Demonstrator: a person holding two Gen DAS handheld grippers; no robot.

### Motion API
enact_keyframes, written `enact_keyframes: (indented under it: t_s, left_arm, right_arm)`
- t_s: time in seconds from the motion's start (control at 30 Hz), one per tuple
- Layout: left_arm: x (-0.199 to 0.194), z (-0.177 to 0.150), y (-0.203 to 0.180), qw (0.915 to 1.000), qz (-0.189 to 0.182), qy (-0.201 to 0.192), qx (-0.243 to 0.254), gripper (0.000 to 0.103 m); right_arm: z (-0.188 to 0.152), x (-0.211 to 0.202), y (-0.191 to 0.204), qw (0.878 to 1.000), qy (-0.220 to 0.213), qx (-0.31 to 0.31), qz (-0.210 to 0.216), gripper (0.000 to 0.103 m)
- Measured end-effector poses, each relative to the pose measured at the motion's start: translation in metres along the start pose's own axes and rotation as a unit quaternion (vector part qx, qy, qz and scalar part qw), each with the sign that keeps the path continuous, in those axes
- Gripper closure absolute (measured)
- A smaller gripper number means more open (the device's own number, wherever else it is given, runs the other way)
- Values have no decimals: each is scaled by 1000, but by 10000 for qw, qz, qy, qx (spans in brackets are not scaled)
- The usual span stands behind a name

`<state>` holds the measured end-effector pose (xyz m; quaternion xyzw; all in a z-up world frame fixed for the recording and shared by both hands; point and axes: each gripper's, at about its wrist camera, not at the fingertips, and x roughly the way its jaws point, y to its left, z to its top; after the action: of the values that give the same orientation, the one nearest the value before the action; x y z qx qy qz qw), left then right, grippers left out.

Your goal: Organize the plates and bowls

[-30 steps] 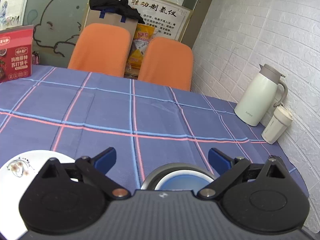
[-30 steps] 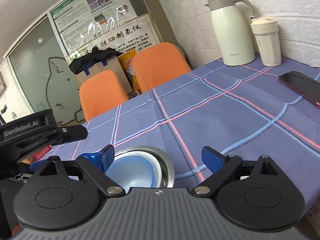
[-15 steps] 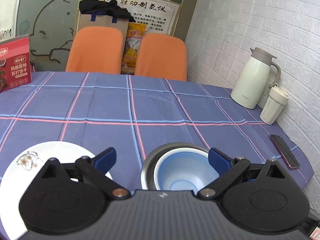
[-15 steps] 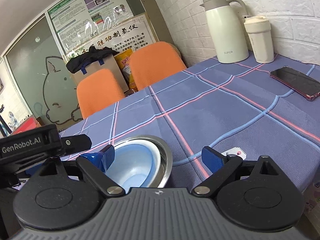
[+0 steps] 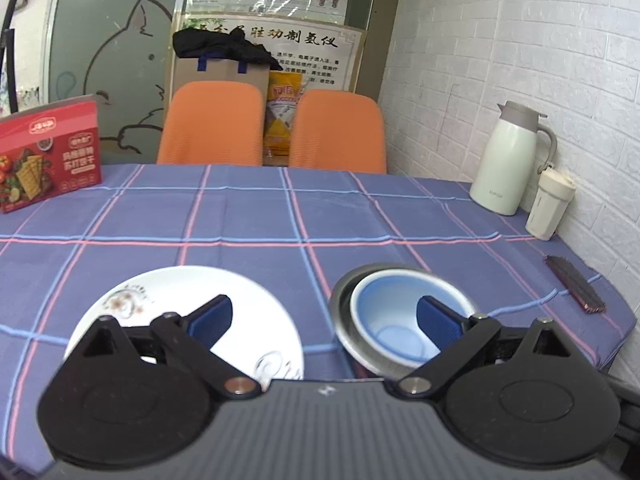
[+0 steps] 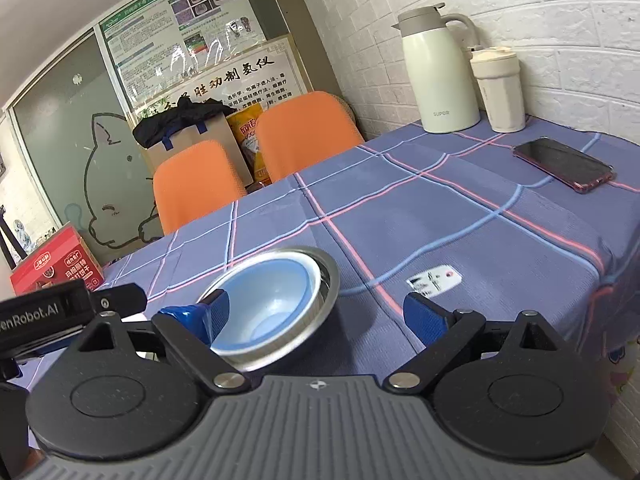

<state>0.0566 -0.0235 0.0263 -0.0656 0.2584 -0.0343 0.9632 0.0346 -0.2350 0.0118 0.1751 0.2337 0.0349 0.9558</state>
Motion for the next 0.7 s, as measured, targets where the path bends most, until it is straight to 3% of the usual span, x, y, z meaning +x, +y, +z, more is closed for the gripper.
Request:
enact_keyframes:
  t_s: [0.3,0.7]
  left_arm:
    - [-11,-30,-9,9994,-23,127,316,6]
    - [-15,-40,-19,9986,45,131,514,6]
  right_arm:
    - [-19,-24,-16,9998,-105,93,-170,21]
    - [-24,-32,-17,9996,-164,-73,-221,21]
